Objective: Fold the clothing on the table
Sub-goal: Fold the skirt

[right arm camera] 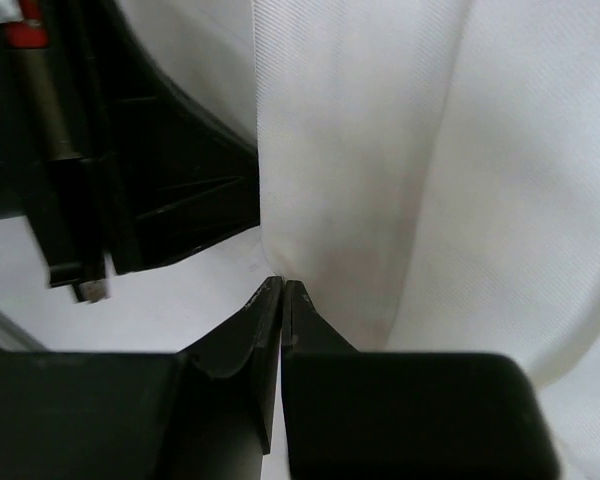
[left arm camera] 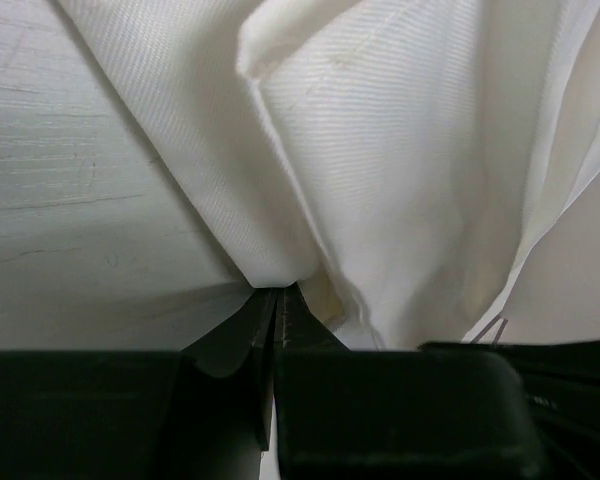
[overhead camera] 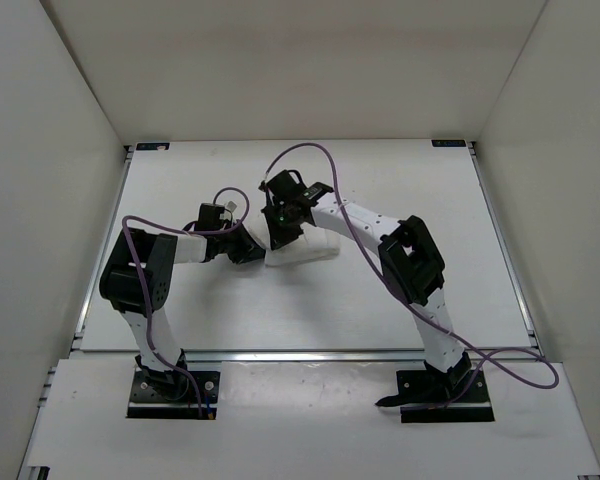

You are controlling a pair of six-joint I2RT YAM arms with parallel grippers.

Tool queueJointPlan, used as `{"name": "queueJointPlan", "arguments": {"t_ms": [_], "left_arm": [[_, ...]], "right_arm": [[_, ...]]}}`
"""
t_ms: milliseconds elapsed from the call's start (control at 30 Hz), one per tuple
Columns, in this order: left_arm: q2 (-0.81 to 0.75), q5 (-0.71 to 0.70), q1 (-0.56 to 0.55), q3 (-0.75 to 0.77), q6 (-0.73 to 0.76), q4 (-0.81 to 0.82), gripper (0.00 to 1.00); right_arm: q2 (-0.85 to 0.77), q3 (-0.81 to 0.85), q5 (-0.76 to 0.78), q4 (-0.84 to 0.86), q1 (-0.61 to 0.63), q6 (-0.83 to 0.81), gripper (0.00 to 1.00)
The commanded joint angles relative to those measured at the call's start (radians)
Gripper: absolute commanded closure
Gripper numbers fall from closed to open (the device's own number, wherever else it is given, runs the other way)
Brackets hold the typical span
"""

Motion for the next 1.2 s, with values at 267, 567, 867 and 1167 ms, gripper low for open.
{"name": "queueJointPlan", "arguments": {"t_ms": [267,567,867,1167], "left_arm": [[0.031,-0.021,0.000,-0.009,0.028,-0.038,1.00],[0.026,-0.017,0.001,-0.021,0.018,-0.025,0.95],[-0.041,0.005,0.027,-0.090,-0.008,0.001,0.42],[-0.133,0.032,0.063,-0.165,-0.033,0.020,0.37]], "right_arm": [[-0.168,-0.044,-0.134,0.137,-0.010,0.085,1.00],[-0.136,-0.029,-0.147,0.143,-0.003,0.105,1.00],[-0.088,-0.029,-0.147,0.128,0.001,0.102,1.00],[-0.073,-0.066,-0.192,0.131,-0.010,0.149,0.99]]}}
